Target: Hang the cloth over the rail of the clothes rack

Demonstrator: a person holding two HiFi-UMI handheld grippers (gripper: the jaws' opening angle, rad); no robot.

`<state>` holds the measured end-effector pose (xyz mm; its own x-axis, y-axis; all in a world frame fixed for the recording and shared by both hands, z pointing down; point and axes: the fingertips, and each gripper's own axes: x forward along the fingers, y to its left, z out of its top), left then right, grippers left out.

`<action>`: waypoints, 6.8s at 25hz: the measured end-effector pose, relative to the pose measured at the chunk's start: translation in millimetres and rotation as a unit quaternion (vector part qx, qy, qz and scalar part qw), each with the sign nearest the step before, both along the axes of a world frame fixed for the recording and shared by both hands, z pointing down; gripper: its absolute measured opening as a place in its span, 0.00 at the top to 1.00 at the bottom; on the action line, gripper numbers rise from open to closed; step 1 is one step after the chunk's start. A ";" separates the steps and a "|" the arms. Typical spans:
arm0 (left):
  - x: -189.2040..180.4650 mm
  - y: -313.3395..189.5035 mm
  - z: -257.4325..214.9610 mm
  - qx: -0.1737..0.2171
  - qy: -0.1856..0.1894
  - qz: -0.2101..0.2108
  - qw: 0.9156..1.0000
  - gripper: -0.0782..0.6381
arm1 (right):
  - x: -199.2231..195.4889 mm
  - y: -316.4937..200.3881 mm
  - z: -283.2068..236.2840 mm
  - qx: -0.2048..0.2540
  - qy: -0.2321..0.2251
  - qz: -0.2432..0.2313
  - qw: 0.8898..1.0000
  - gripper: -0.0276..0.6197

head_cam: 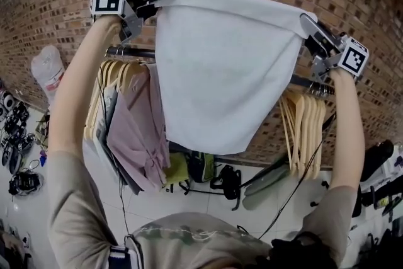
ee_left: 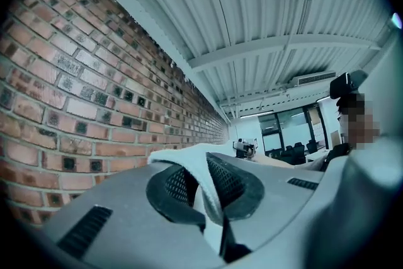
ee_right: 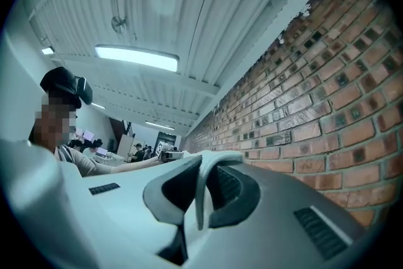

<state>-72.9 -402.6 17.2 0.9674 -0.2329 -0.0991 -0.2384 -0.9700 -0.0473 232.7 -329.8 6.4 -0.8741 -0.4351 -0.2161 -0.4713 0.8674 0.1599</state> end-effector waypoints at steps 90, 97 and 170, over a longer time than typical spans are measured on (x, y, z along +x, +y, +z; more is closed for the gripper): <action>55.3 -111.2 156.5 -0.148 -0.111 0.000 0.983 0.69 | 24.9 -148.2 126.7 -0.210 0.014 0.067 0.975 0.66; 58.6 -102.1 161.2 -0.171 -0.110 0.022 0.979 0.65 | 18.1 -146.9 139.8 -0.226 0.037 0.067 0.971 0.49; 24.3 -111.3 99.6 -0.015 -0.028 -0.046 0.998 0.88 | -5.8 -62.9 29.9 -0.098 -0.035 0.079 0.991 0.94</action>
